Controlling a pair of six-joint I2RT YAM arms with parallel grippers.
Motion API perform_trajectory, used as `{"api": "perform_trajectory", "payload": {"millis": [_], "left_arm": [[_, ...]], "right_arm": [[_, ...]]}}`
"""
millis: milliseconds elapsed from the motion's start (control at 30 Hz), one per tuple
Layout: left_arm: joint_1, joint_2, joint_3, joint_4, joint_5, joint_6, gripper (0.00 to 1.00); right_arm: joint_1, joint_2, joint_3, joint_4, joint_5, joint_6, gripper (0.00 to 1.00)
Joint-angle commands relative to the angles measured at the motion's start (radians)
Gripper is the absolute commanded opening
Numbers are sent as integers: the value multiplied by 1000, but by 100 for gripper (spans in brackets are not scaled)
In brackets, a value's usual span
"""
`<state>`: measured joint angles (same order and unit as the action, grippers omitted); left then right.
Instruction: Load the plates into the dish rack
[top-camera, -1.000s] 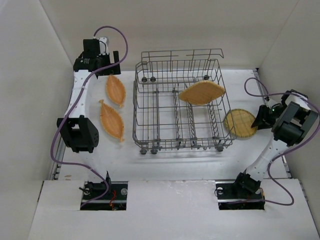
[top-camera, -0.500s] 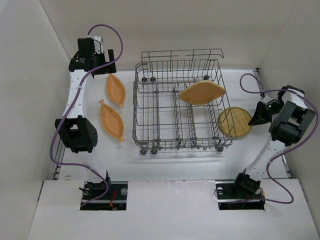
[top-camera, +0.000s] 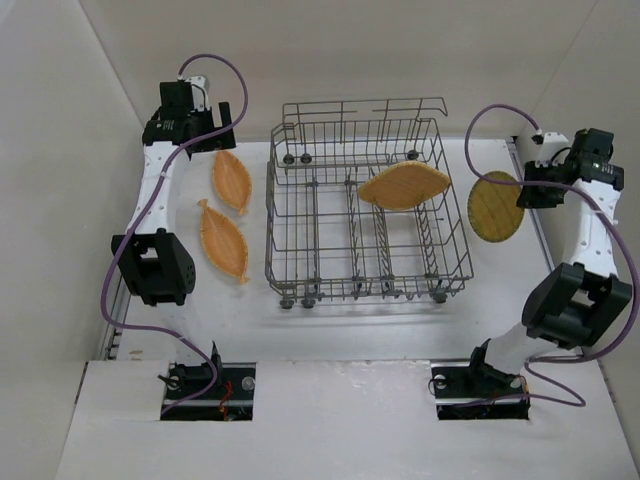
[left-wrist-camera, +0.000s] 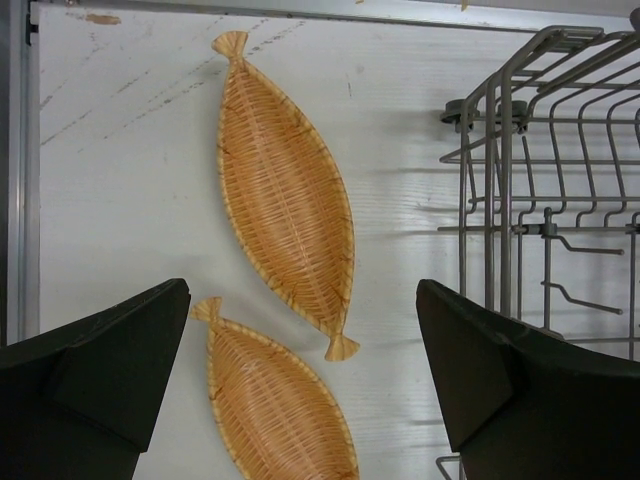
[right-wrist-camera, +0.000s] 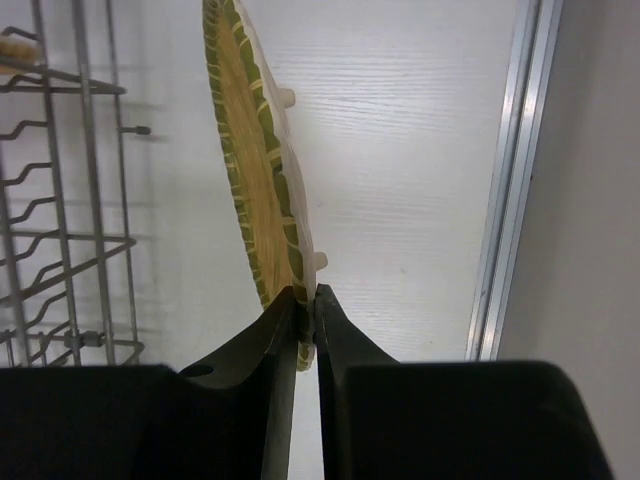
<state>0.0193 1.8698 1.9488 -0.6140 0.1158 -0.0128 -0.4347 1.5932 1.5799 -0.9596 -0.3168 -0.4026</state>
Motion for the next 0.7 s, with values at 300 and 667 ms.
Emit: {"api": "perform_trajectory", "payload": {"millis": [300, 667], "left_arm": [[-2, -49, -83, 94, 33, -39, 100], [-2, -75, -165, 140, 64, -56, 100]], "right_arm": [[84, -337, -98, 99, 88, -51, 0], [286, -564, 37, 127, 59, -195, 0]]}}
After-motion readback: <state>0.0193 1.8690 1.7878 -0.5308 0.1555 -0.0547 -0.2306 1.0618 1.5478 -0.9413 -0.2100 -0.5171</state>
